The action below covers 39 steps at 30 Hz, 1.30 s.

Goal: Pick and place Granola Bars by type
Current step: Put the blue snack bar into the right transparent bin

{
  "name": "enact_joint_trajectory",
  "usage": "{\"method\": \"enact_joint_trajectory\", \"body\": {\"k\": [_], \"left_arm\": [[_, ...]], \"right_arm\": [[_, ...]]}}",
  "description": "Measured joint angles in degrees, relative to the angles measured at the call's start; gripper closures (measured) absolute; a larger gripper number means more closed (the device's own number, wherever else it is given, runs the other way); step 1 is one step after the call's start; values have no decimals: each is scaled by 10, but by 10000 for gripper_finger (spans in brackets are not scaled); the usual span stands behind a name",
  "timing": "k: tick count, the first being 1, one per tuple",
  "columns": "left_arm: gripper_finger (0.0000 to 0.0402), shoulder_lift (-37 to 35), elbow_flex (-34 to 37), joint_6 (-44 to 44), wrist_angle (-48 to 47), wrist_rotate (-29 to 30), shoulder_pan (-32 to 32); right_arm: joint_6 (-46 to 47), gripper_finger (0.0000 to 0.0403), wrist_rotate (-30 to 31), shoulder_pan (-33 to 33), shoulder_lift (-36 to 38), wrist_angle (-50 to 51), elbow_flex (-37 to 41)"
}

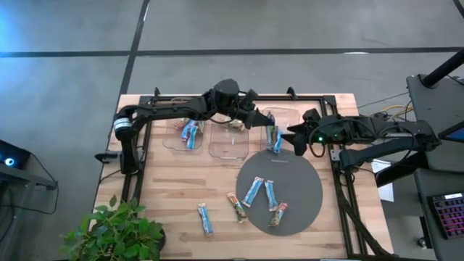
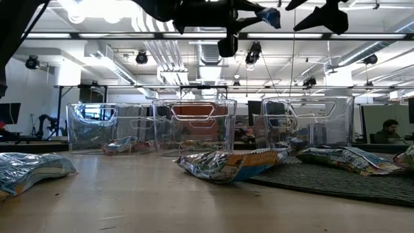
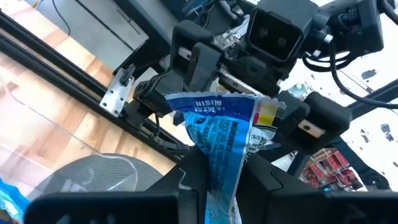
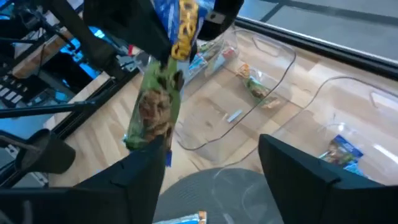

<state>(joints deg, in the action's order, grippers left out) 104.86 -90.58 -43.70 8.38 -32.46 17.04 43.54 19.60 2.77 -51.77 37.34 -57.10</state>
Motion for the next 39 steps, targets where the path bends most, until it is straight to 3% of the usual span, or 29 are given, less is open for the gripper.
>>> {"method": "enact_joint_trajectory", "body": {"k": [9,13,31,39], "left_arm": [[359,-1,-1,16,19,0,3],[359,6,-1,16,25,-1,4],[359,23,-4,1,72,1,4],[358,23,-1,1,51,1,3]], "right_arm": [[14,57,-1,0,-26,-30,0],[-21,36,-3,0,-42,-76,0],[-5,37,-16,-19,-93,-124,0],[-4,106,-16,-23,-89,-123,-2]]}}
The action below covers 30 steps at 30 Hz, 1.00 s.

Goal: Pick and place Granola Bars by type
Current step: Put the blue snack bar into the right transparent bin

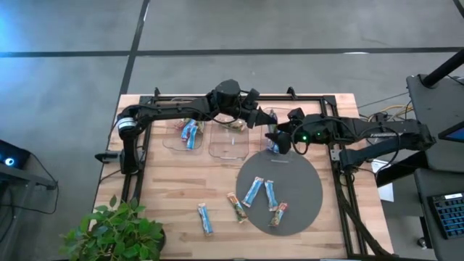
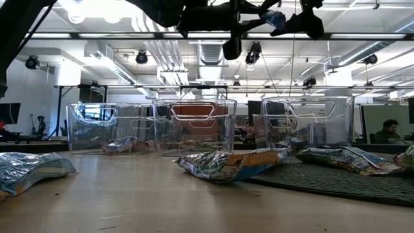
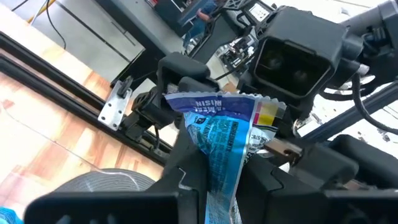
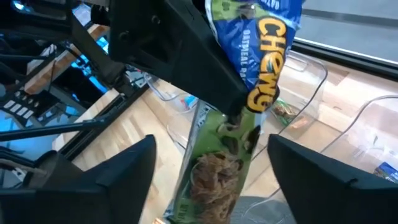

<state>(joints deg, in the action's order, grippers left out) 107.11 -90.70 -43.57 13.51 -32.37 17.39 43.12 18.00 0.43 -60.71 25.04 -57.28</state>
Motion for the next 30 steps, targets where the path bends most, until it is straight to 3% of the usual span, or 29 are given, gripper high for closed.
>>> {"method": "enact_joint_trajectory", "body": {"k": [14,22,30], "left_arm": [[358,-3,0,-30,-12,10,-2],[319,-15,0,28,-59,38,-15],[264,-49,1,97,-157,128,-16]], "right_arm": [[2,266,14,0,1,5,0],[0,283,19,1,10,26,0],[20,286,63,0,21,43,0]]}}
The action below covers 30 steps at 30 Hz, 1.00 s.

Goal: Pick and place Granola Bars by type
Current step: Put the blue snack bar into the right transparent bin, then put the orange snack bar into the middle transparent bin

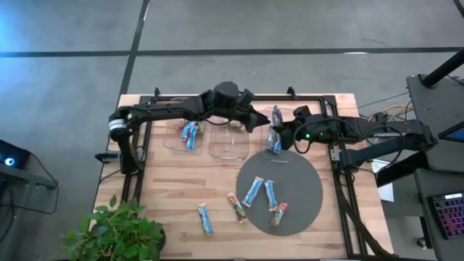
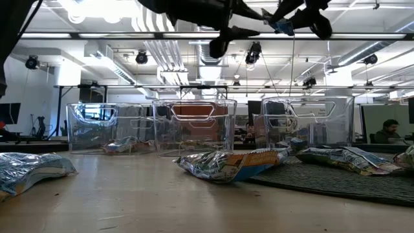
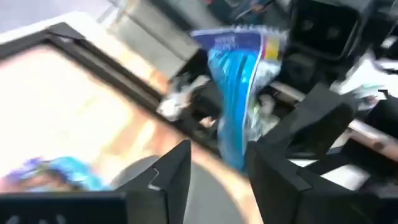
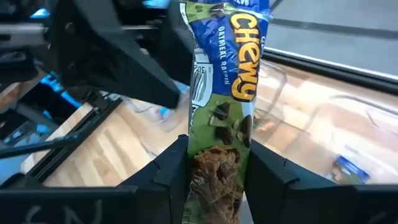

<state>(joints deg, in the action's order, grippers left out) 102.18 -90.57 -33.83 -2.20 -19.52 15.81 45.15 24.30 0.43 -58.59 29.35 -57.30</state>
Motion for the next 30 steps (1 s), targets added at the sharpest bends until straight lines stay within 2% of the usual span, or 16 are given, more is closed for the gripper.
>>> {"method": "enact_joint_trajectory", "body": {"k": [4,6,8,11,14,23,30], "left_arm": [[262,-33,-1,53,-112,65,-2],[262,-53,4,68,-180,95,-6],[262,-72,16,77,-203,128,-13],[261,-108,51,78,-256,177,-24],[261,-149,101,52,-290,228,-38],[261,-299,285,-92,-284,312,-93],[261,-388,376,-134,-272,316,-150]], "right_arm": [[75,285,13,-9,6,64,0],[123,285,5,-19,5,113,1],[152,284,-18,-32,3,146,10],[176,280,-67,-50,1,132,35],[191,274,-73,-59,-11,120,54],[245,244,-96,-69,-58,115,85],[166,216,-96,-61,-71,69,59]]}}
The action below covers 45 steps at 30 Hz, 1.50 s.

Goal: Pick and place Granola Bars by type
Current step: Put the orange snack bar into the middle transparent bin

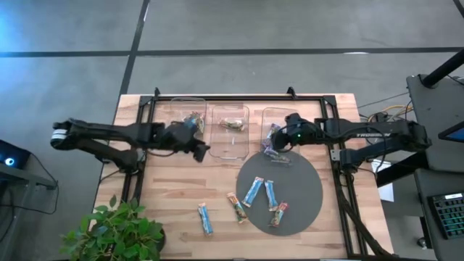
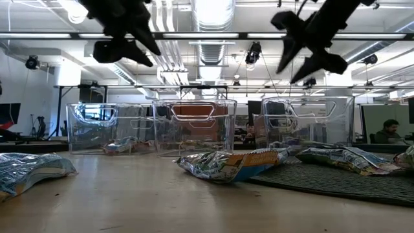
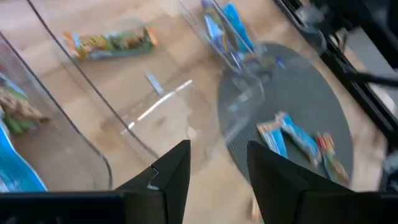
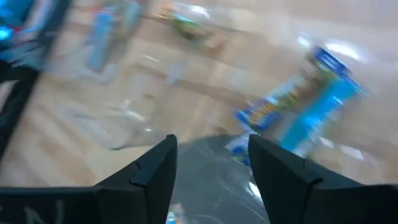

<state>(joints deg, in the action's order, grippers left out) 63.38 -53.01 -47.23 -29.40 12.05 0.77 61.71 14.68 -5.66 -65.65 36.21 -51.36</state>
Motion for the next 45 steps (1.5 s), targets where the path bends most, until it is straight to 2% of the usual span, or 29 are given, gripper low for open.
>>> {"method": "enact_joint_trajectory", "body": {"k": [7,12,16,18,23,27,31,36,39,42,45], "left_arm": [[261,-32,43,11,-1,-7,-82],[261,-34,59,-6,-17,-7,-133],[262,-36,58,-77,-57,41,-147],[262,-38,53,-88,-70,46,-153],[262,-30,57,-54,-67,-65,-168],[262,-29,68,-34,-66,-72,-194],[262,-29,80,-32,-66,-72,-221],[262,-29,96,-32,-66,-73,-237],[262,-29,110,-32,-61,-73,-238],[262,-29,123,-31,-62,-76,-240],[262,-29,131,-25,-62,-77,-243]], "right_arm": [[-154,209,-24,50,-3,-60,-37],[-166,209,-27,88,-14,-55,-47],[-141,209,-28,111,-25,-54,-48],[-133,209,-43,122,-30,-53,-48],[-101,209,-115,146,-73,-53,-50],[-72,209,-169,169,-112,-42,-57],[-52,209,-236,207,-137,16,-69],[6,209,-230,254,-154,84,-79],[85,209,-203,262,-173,69,-76],[164,209,-202,262,-208,64,-76],[206,209,-200,262,-251,63,-84]]}}
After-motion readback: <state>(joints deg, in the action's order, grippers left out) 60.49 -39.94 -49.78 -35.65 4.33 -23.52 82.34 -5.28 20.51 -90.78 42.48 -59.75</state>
